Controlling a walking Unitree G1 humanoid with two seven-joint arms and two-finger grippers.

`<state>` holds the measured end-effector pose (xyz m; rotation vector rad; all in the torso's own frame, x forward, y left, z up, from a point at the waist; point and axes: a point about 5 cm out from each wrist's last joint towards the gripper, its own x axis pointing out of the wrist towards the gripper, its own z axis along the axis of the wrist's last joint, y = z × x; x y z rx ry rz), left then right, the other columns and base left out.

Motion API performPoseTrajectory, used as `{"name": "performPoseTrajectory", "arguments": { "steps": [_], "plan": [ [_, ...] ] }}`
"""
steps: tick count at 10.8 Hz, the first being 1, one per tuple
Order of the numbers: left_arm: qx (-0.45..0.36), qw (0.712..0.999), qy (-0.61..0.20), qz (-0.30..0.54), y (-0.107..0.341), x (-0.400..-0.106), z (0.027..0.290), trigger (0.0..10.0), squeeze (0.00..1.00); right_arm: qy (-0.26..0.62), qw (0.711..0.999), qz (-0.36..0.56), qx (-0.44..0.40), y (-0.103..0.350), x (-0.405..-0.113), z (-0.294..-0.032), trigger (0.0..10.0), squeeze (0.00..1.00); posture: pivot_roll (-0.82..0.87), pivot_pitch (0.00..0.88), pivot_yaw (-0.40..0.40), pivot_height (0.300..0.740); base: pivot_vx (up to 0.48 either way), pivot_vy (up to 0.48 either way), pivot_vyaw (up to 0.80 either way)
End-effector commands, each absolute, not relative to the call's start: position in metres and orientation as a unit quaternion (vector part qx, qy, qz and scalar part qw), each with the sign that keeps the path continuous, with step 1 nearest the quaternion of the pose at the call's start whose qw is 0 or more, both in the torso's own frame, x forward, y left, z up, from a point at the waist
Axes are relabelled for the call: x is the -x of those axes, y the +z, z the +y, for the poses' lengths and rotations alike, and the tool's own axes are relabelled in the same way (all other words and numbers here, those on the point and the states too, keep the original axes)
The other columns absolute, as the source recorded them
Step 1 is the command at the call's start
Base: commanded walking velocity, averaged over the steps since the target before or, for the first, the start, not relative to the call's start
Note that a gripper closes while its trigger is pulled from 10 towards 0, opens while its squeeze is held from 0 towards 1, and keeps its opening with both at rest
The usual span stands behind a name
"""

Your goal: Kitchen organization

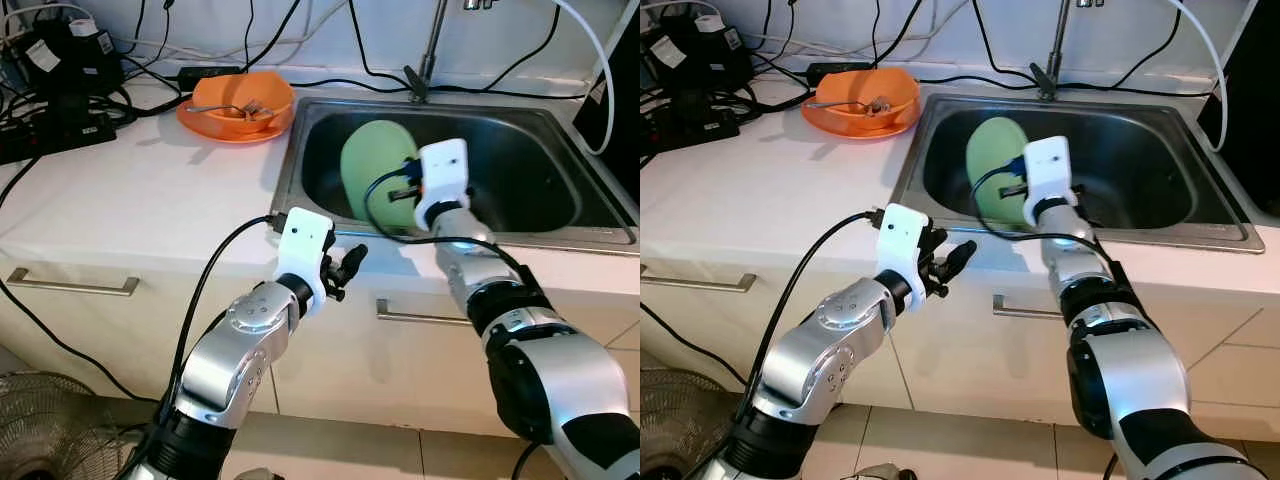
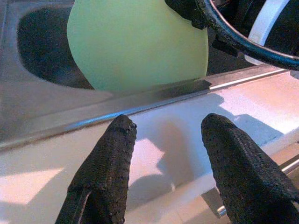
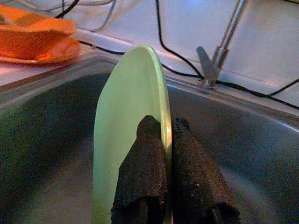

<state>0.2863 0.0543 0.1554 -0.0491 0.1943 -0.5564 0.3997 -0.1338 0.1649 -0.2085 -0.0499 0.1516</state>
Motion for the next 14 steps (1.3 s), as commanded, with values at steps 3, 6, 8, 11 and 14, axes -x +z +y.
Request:
{"name": "performPoseTrajectory", "arguments": {
  "steps": [3, 6, 8, 11, 14],
  "plan": [
    [0.021, 0.959, -0.265, 0.094, 0.158, -0.285, 0.057, 10.0, 0.0, 0.114, 0.986, -0.02, 0.116, 0.162, -0.398, -0.118, 10.0, 1.0, 0.19, 0.0, 0.001, 0.74, 0.0, 0.0, 0.0],
    [0.022, 0.96, -0.263, 0.096, 0.157, -0.285, 0.056, 10.0, 0.0, 0.125, 0.984, -0.01, 0.126, 0.154, -0.395, -0.113, 10.0, 0.0, 0.19, 0.0, -0.002, 0.74, 0.0, 0.0, 0.0],
    [0.022, 0.96, -0.261, 0.097, 0.156, -0.284, 0.056, 10.0, 0.0, 0.118, 0.986, -0.006, 0.12, 0.15, -0.394, -0.116, 10.0, 0.0, 0.19, 0.0, -0.003, 0.74, 0.0, 0.0, 0.0],
    [0.025, 0.961, -0.26, 0.097, 0.154, -0.284, 0.055, 10.0, 0.0, 0.099, 0.99, -0.025, 0.1, 0.148, -0.391, -0.122, 10.0, 0.0, 0.18, 0.0, 0.0, 0.74, 0.0, 0.0, 0.0],
    [0.026, 0.977, -0.206, 0.043, 0.159, -0.293, 0.068, 10.0, 0.0, 0.083, 0.986, -0.13, 0.061, 0.169, -0.385, -0.126, 10.0, 0.0, 0.15, 0.0, 0.005, 0.74, 0.0, 0.0, 0.0]
  ]
}}
